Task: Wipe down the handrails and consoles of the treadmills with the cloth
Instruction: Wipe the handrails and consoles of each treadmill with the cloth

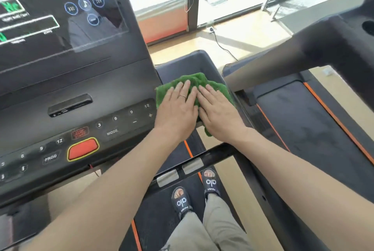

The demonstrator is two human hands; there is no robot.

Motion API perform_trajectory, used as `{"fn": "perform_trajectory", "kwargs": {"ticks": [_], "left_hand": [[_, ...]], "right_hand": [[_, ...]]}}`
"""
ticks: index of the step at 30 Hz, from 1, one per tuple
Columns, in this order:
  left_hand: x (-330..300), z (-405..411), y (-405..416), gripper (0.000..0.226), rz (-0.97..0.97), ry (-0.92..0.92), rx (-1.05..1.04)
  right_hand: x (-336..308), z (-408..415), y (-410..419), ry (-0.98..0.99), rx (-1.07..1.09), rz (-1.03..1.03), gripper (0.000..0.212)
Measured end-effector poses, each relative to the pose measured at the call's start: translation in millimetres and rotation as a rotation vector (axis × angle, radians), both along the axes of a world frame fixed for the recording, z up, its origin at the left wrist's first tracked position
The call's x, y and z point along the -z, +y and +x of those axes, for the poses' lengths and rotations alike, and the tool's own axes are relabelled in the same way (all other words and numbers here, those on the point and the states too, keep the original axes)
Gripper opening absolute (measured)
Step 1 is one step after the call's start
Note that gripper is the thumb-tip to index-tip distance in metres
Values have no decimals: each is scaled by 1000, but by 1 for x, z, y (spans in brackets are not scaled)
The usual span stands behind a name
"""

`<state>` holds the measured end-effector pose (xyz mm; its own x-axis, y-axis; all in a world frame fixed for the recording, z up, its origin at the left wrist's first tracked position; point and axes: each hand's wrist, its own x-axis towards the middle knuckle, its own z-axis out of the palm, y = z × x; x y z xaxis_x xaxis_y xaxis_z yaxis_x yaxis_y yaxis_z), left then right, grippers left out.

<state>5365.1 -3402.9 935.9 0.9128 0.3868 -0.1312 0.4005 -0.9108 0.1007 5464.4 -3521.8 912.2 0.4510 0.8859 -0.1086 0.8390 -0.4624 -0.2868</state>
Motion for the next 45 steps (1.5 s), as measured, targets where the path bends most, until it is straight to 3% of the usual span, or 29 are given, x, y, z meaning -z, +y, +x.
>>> {"fn": "perform_trajectory", "kwargs": {"ticks": [4,11,19,31,36,41,45], "left_hand": [[17,6,0,61,-22,43,-37],[16,52,48,61,-60,80,-118],[16,108,91,60,-129,149,-241],[17,-17,-8,64,-61,38,-29],[23,10,-4,68,-27,25,-113],[17,73,41,66,-93,38,-222],[6,82,71,60,-128,90,-146]], "right_hand": [[7,12,3,-74,-19,-21,65],[1,64,59,-33,-36,-17,74],[2,115,131,50,-4,-20,57],[7,23,-3,-30,-156,-19,59],[8,55,25,-76,-223,-51,60],[-1,105,88,-24,-152,-59,65],[3,111,100,70,-53,-32,57]]}}
